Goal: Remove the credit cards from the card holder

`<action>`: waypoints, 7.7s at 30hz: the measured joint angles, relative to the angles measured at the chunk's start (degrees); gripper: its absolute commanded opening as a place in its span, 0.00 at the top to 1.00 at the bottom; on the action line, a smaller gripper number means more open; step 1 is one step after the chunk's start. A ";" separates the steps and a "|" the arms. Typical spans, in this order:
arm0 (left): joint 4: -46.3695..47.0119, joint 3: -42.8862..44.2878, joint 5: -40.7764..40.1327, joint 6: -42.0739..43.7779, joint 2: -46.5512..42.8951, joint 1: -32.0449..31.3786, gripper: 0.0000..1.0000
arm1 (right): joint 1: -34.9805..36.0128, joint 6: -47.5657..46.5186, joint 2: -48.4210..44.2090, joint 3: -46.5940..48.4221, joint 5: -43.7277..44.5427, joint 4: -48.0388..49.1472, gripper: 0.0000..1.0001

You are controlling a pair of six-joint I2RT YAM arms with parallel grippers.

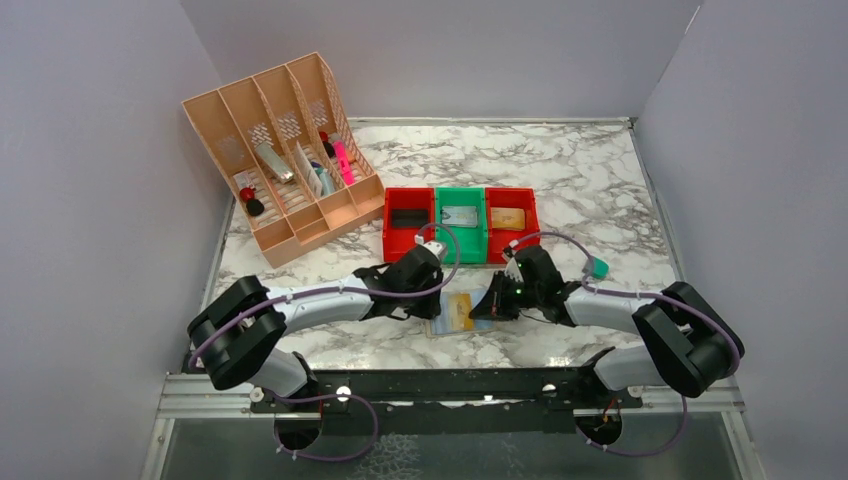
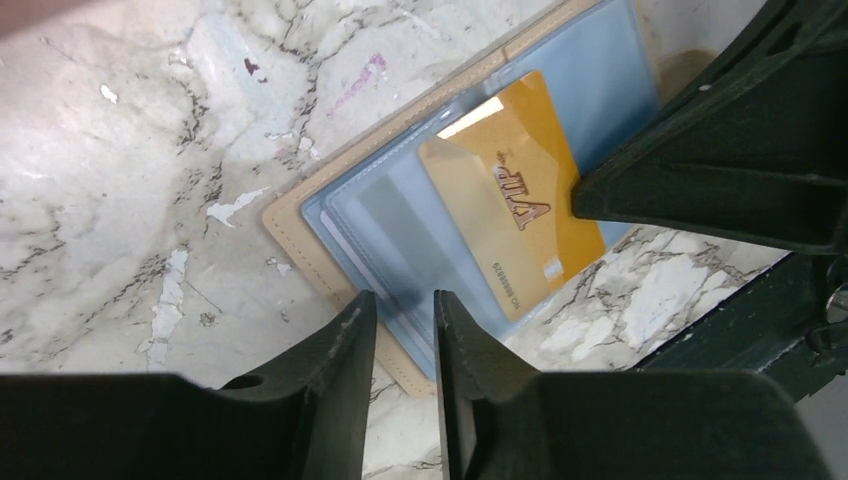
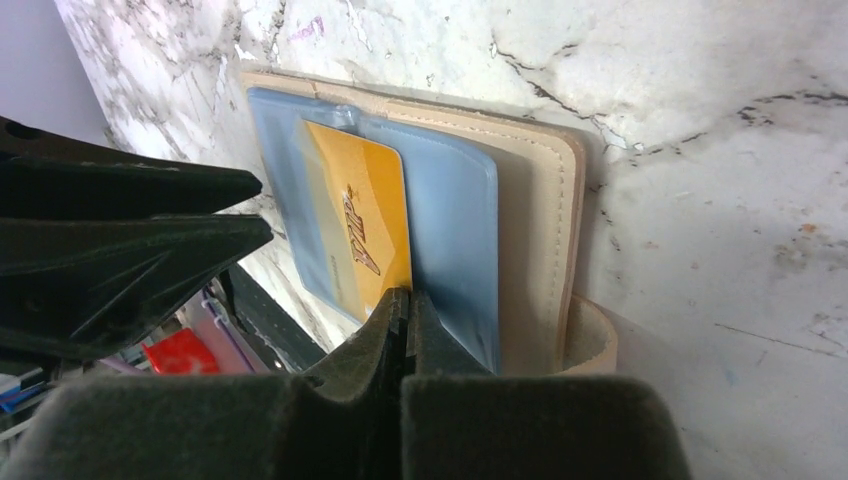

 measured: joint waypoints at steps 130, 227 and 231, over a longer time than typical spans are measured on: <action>-18.32 2.56 -19.91 10.60 -25.40 17.18 0.01 | -0.59 -45.42 -34.91 -0.59 29.73 6.19 0.99; -20.24 1.44 -22.86 13.40 -28.81 17.38 0.01 | -17.11 -72.50 3.41 28.02 10.60 -0.59 0.51; -20.24 1.44 -22.86 13.42 -28.81 17.38 0.01 | -17.11 -50.86 -1.09 28.22 14.75 -1.18 0.62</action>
